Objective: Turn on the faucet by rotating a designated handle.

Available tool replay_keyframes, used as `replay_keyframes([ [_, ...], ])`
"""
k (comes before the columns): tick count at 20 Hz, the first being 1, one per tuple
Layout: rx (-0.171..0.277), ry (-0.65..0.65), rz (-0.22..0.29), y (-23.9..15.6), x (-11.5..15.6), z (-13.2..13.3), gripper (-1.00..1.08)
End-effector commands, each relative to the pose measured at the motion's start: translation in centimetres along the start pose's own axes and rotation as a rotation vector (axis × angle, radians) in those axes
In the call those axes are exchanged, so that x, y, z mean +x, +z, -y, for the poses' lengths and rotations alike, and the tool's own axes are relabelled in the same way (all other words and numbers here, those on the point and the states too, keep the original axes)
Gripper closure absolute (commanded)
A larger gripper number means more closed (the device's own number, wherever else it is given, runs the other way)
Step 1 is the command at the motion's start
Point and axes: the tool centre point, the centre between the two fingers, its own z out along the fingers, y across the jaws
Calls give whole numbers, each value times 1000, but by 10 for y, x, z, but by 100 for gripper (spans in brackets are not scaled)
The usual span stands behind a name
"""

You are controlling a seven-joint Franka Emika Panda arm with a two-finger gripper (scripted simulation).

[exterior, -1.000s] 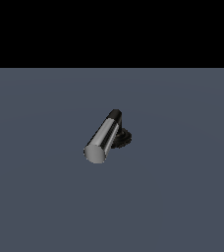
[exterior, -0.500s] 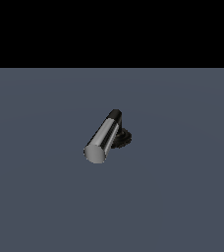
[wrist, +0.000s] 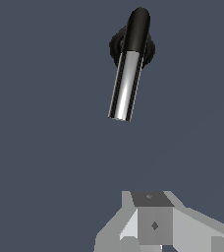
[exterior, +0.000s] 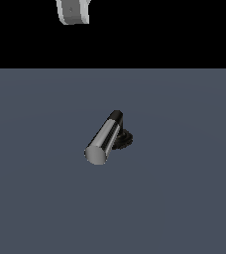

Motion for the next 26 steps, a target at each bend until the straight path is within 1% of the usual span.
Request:
replay_keyframes([
  [1, 1, 9, -1, 20, 5, 4, 108],
  [17, 6, 61, -5, 138, 42, 31, 108],
  [26, 10, 86, -7, 197, 63, 44, 108],
])
